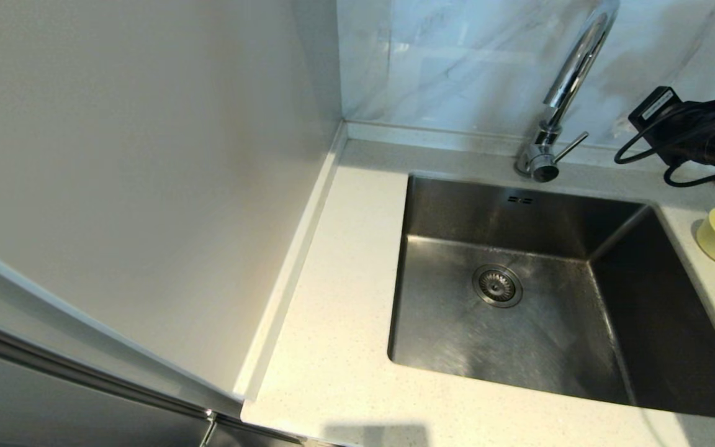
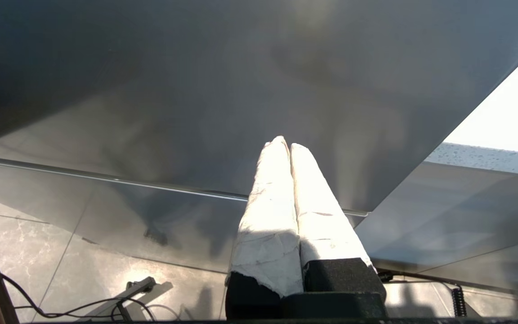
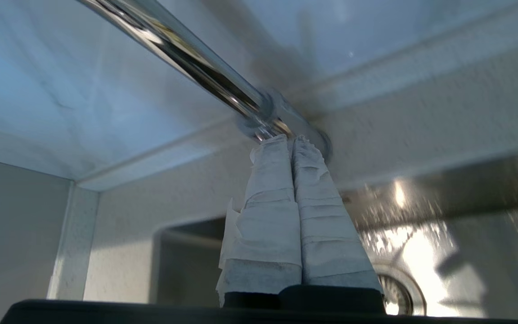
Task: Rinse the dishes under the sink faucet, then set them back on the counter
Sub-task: Turn on the faucet
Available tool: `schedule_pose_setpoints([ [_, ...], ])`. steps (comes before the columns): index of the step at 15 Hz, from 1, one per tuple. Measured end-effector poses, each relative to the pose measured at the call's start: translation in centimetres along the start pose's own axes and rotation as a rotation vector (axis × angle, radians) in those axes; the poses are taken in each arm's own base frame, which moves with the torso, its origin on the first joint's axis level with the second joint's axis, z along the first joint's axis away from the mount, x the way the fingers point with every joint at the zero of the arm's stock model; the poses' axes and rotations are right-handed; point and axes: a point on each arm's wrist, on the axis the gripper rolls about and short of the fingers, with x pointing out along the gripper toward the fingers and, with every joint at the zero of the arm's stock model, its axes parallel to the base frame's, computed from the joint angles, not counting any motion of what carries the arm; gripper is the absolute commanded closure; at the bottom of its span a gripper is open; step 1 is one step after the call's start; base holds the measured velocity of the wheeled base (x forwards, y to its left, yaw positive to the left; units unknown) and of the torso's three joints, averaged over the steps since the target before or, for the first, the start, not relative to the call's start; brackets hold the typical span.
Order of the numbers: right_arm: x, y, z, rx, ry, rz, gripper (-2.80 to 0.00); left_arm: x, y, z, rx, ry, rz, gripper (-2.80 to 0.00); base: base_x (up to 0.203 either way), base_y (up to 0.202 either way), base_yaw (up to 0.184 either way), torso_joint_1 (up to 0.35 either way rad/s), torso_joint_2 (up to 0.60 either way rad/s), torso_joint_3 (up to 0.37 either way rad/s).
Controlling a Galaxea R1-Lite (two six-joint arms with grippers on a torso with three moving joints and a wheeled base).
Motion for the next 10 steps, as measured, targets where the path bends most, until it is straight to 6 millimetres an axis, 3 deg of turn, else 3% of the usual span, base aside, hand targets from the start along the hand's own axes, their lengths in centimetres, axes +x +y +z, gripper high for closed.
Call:
schedule_pose_setpoints([
  [4,2.2,0.4,0.1,-0.03,-0.046,-0.001,0.0,0.0,0.0,0.0,0.0,0.0,0.0,0.0,0.0,0.0,0.0,0.0,0.0,0.0],
  [10,4.8,-0.2,-1.8,-0.081,-0.031,-0.031,0.0,0.0,0.0,0.0,0.0,0.0,0.0,0.0,0.0,0.0,0.0,0.0,0.0,0.0],
])
